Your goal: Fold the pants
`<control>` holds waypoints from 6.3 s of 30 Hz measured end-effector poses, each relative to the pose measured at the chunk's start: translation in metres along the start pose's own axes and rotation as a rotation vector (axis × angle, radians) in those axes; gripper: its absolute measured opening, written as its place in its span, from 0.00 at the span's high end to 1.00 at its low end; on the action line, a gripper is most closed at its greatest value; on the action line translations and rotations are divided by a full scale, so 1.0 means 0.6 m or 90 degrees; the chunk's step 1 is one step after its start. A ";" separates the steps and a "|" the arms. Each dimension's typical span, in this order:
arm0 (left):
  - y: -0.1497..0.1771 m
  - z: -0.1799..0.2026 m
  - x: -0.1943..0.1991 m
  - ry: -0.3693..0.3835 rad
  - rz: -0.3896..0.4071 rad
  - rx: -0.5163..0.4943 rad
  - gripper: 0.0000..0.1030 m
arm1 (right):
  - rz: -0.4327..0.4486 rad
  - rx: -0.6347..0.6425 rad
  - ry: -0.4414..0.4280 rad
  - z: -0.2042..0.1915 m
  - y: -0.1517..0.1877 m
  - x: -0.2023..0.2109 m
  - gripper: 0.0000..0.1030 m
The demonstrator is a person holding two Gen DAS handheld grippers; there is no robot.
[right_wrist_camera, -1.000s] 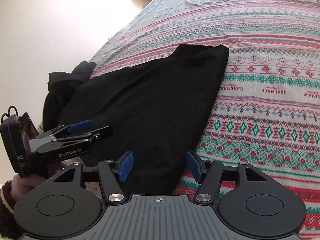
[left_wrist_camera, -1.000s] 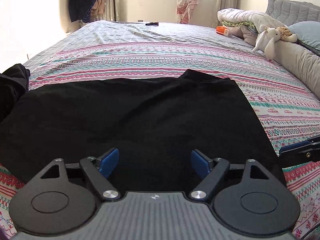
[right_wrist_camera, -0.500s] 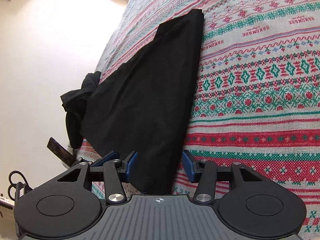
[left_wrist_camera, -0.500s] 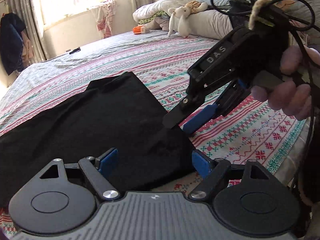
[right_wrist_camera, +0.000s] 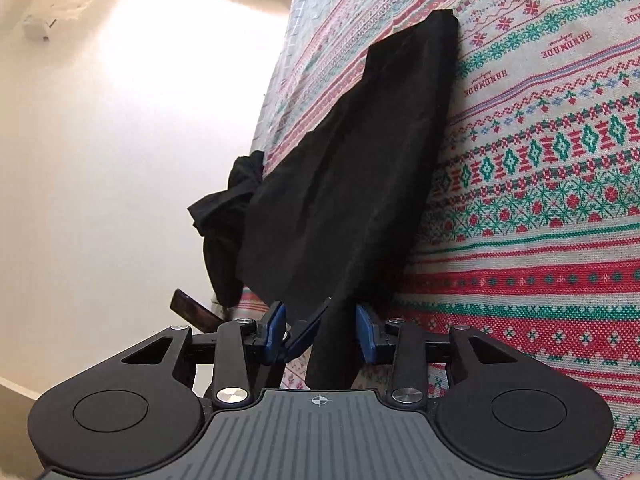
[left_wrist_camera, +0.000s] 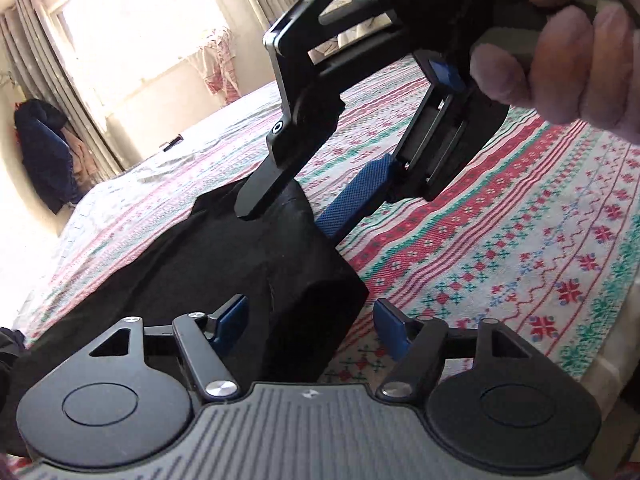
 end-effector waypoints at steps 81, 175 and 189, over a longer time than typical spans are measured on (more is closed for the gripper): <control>0.123 -0.351 0.105 -0.009 -0.027 0.912 0.70 | 0.227 0.169 0.350 -0.234 -0.268 -0.319 0.98; -0.149 -0.184 -0.102 0.036 -0.145 0.501 0.00 | 0.306 0.106 0.445 0.031 -0.120 0.200 0.27; -0.130 -0.091 -0.052 -0.030 -0.221 0.457 0.00 | 0.303 0.272 0.650 -0.007 0.003 0.165 0.01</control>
Point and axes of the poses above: each gripper's, at about its wrist camera, not at the fingertips, and x roughly against the way its jaws point, z to its right, y to its underside, the point moved 4 cm from there along -x, roughly the way its jaws point, and after that the axes turned 2 degrees about y, right-handed, at the moved point
